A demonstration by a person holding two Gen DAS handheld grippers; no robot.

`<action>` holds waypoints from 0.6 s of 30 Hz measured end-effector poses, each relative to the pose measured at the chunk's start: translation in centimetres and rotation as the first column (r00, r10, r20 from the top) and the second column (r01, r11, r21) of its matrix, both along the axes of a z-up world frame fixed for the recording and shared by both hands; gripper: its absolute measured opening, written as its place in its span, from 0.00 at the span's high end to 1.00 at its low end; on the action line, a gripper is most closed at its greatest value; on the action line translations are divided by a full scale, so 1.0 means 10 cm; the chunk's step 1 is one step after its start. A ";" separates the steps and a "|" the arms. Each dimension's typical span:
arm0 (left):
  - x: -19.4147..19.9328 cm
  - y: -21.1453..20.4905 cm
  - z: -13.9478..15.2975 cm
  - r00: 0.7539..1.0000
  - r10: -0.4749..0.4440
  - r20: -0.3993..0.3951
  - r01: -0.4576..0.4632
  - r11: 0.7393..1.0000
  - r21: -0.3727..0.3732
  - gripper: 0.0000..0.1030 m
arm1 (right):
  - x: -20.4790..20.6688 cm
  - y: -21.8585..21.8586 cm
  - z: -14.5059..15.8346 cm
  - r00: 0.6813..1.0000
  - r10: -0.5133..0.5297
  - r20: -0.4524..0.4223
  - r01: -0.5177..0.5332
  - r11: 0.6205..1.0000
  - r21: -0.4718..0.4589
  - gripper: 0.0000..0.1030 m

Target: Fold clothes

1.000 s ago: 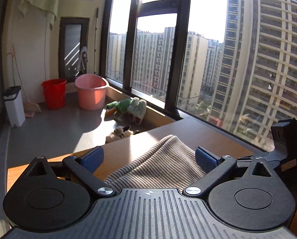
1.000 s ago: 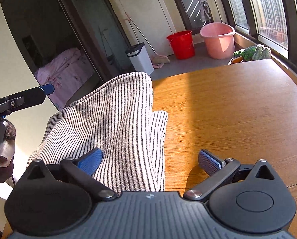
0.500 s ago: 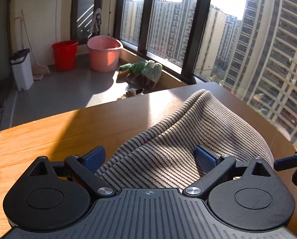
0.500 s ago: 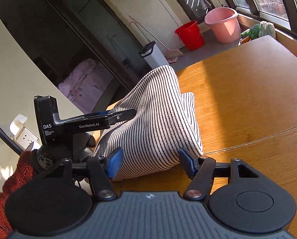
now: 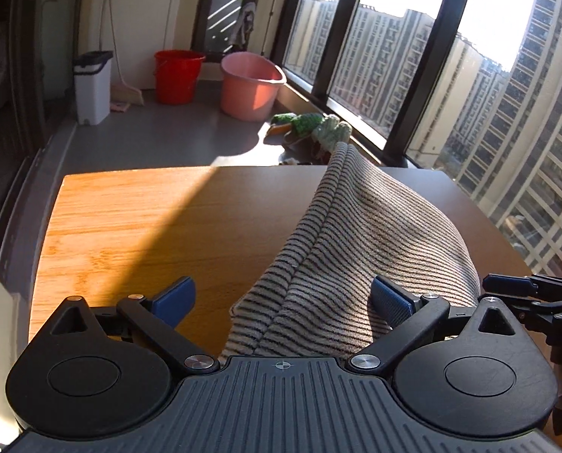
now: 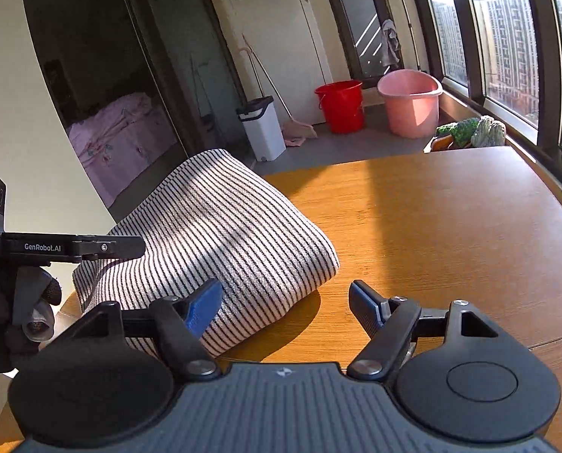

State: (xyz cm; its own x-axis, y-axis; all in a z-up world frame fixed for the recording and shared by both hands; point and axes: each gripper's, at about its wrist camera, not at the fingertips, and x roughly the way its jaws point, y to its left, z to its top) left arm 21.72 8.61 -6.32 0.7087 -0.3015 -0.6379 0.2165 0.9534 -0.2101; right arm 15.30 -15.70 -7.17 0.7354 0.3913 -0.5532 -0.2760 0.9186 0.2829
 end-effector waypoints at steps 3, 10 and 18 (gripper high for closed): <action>-0.10 0.02 0.09 0.997 0.062 0.036 -0.062 0.998 0.008 0.00 | -0.09 -0.01 0.01 1.000 0.015 0.005 -0.015 1.000 0.001 0.21; -0.18 -0.04 0.30 0.988 0.120 0.097 -0.114 0.991 -0.064 0.00 | -0.28 -0.02 0.03 0.998 0.058 0.007 -0.059 0.998 0.032 0.18; -0.11 -0.36 0.40 0.986 0.072 0.149 -0.067 0.997 -0.041 0.00 | -0.25 0.01 0.03 0.998 0.064 -0.010 -0.062 0.989 0.134 0.18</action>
